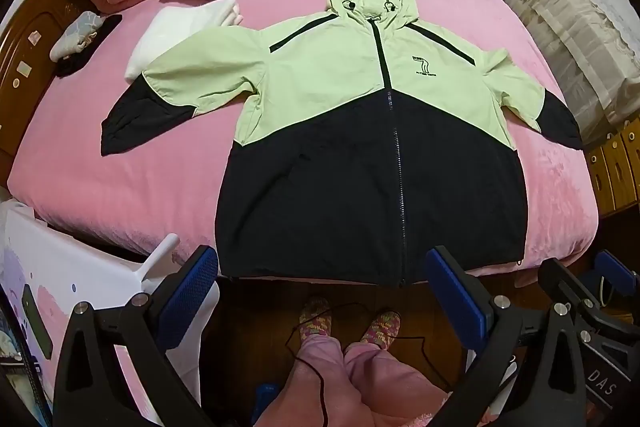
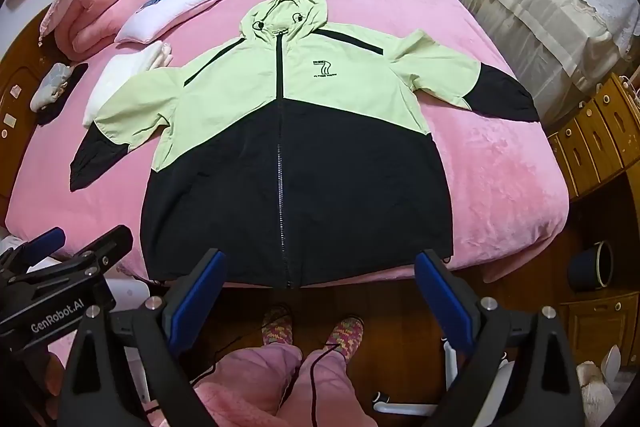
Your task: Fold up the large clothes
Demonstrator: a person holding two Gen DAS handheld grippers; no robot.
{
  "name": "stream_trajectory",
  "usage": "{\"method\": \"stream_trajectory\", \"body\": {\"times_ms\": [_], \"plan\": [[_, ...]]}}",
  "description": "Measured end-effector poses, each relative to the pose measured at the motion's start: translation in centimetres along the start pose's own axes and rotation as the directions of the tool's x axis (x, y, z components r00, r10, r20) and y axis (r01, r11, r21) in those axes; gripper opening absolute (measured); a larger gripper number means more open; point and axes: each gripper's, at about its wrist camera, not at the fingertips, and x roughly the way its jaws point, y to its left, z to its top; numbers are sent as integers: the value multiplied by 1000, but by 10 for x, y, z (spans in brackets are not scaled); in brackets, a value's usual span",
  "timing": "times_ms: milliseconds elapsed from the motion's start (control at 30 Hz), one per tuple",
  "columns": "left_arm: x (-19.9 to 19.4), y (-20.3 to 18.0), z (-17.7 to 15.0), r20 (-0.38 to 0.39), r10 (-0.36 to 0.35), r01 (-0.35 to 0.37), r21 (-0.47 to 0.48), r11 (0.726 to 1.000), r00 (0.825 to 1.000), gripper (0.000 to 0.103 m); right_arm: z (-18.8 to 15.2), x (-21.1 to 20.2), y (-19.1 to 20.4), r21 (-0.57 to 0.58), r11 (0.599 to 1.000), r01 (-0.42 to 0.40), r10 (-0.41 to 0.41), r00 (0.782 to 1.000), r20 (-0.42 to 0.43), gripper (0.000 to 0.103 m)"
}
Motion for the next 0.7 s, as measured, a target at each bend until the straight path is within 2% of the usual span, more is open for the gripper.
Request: {"method": "stream_trajectory", "body": {"times_ms": [433, 567, 700], "plan": [[-1, -3, -9, 5, -3, 3, 0, 1000, 1000, 102, 6, -3, 8, 2, 1000, 3, -3, 1000, -6, 96], [-1, -4, -5, 1, -4, 4, 5, 1000, 1000, 102, -3, 0, -5, 3, 1000, 12, -12, 1000, -3, 96], [-1, -4, -6, 4, -6, 6, 4, 1000, 1000, 102, 1, -2, 7, 1, 1000, 29, -28, 1000, -11, 96]]}}
